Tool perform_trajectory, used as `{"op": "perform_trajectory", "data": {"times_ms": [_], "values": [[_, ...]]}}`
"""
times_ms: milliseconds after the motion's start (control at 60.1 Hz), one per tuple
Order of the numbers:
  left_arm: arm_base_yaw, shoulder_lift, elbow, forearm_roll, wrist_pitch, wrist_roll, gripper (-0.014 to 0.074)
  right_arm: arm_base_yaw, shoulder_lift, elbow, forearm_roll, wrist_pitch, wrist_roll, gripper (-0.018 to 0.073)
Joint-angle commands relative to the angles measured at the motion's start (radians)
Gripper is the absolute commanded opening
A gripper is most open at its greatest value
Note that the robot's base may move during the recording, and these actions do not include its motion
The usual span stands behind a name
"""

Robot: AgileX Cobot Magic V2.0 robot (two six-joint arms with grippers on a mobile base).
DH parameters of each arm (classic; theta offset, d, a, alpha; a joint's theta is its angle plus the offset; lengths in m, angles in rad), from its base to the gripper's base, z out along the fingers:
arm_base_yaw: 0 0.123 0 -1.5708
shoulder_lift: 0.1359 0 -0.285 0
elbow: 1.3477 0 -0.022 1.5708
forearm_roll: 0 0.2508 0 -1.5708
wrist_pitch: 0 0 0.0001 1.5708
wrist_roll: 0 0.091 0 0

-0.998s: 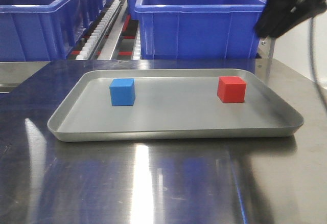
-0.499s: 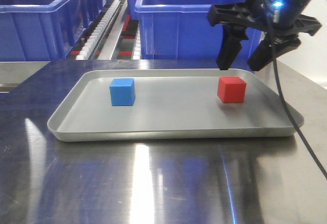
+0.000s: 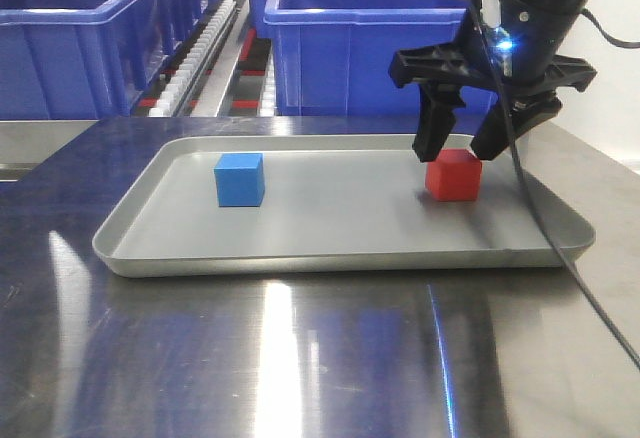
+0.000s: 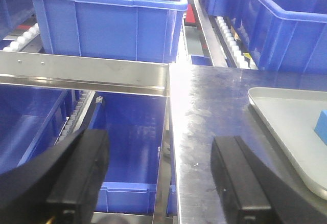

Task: Sort and place red and blue blocks on shelf
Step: 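Lower the right gripper onto the red cube and close it, then lift the red cube off the tray with the right gripper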

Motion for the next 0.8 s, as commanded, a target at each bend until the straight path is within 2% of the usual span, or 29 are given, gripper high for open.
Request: {"op": "perform_trajectory", "data": {"times_ms": [0,698,781], "values": [[-0.002,-0.016,0.039,-0.010,-0.079,0.000,0.0085,-0.004,-0.039,-0.032,-0.037,-0.022,0.012,0.0478],[-0.002,-0.016,0.039,-0.010,-0.079,0.000,0.0085,-0.004,0.011,-0.033,-0.043,-0.076,0.042,0.0478],[-0.002,-0.016,0.039,-0.010,-0.079,0.000,0.0085,-0.004,0.011,-0.033,-0.043,-0.086,0.042,0.0451]]}}
